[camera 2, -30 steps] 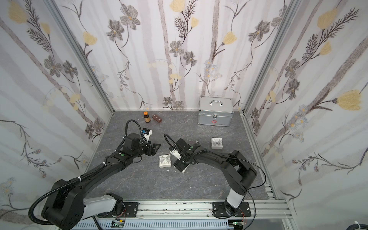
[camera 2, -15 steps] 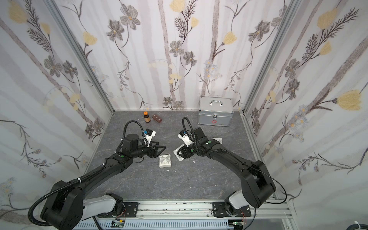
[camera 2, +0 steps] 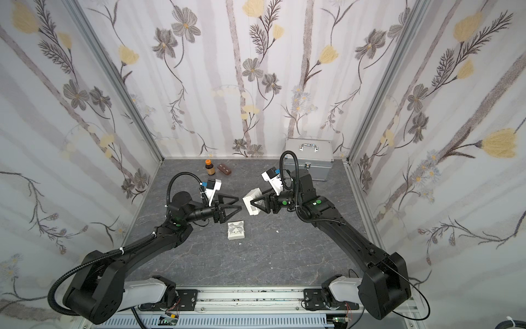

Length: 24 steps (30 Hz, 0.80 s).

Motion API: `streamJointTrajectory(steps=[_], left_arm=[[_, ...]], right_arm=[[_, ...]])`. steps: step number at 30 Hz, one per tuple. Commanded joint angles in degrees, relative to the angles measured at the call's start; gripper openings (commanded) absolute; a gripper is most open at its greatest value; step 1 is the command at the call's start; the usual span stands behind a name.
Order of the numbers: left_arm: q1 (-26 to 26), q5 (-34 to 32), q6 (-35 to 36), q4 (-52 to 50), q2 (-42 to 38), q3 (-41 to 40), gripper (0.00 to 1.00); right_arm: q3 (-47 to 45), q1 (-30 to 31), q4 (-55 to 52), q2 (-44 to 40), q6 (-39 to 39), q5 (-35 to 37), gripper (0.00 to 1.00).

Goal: Take the necklace out of the lift-off lid jewelry box
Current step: Open the lid on the jewelry box.

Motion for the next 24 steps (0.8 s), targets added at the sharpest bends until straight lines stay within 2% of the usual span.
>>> streamJointTrajectory(steps=[1, 2, 5, 12, 17, 24], left_arm=[[-0.1, 4.5, -14.5, 24.2, 3.4, 1.3, 0.78], [-0.1, 4.6, -17.6, 28.7, 4.9, 1.8, 0.78], [-1.6, 5.5, -21.1, 29.4, 8.5, 5.8, 0.79], [-5.0, 7.6, -18.0, 29.4, 8.2, 7.5, 0.79], [-5.5, 7.8, -15.3, 29.4, 4.8, 5.7, 0.79], [-6.1, 7.9, -14.3, 29.4, 4.4, 5.5, 0.81]], right_arm=[[0.4, -0.4, 8.7, -1.1, 4.1, -8.5, 0.61], [0.5, -0.3, 9.7, -1.5, 4.7, -9.3, 0.61], [-0.2, -0.4, 13.2, -2.4, 6.7, -11.3, 0.6], [-1.2, -0.5, 15.2, -3.6, 7.9, -11.6, 0.6], [-1.4, -0.7, 17.1, -4.3, 9.4, -12.2, 0.6], [-1.4, -0.8, 18.2, -4.6, 10.4, -13.3, 0.6]])
